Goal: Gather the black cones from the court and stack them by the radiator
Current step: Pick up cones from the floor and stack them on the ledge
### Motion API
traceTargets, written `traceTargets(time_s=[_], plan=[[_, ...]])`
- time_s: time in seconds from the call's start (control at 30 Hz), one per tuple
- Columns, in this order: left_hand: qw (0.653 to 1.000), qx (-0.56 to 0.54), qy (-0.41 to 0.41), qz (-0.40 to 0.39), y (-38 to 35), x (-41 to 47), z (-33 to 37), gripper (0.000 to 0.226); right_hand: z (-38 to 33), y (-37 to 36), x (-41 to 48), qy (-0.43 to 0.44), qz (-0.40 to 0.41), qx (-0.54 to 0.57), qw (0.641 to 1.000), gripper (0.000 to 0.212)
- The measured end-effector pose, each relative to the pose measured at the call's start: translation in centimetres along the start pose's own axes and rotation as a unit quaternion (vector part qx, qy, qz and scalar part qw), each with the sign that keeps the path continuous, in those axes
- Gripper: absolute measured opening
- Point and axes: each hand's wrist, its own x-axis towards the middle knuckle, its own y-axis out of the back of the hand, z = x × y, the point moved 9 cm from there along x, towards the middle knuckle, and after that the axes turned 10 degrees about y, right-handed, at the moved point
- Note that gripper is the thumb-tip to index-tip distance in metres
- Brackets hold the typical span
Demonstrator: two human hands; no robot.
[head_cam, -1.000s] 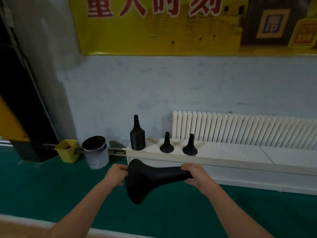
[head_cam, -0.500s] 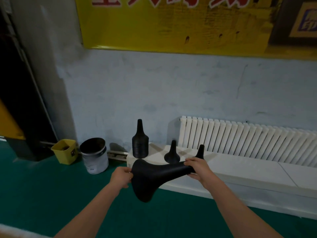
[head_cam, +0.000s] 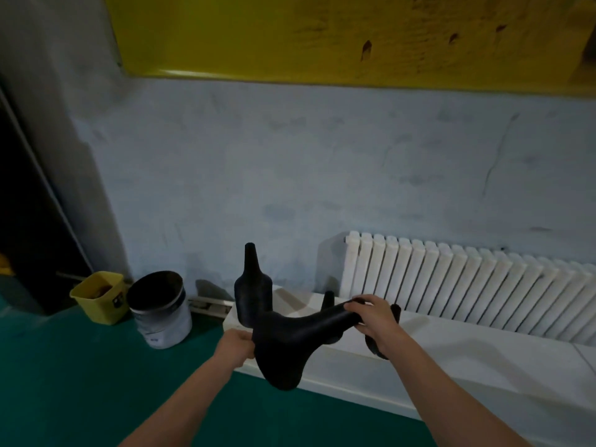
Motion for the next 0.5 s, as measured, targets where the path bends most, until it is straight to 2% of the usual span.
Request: traceTargets(time_s=[0.2, 0.3, 0.5], plan=[[0.996, -0.028, 0.038, -0.081, -3.3, 10.7, 7.8, 0.016, -1.1, -0.1, 10.5, -0.003, 0.03, -0.02, 0.999, 0.031], [0.992, -0.047, 0.051, -0.109, -5.2, 15.2, 11.3, 0.013, -2.2, -0.1, 15.3, -0.007, 0.051, -0.031, 0.998, 0.035], [0.984, -0.056, 0.088, -0.147, -10.3, 23.3, 15.6, 0.011, -2.8, 0.4, 22.7, -0.011, 0.066, -0.055, 0.996, 0.029]])
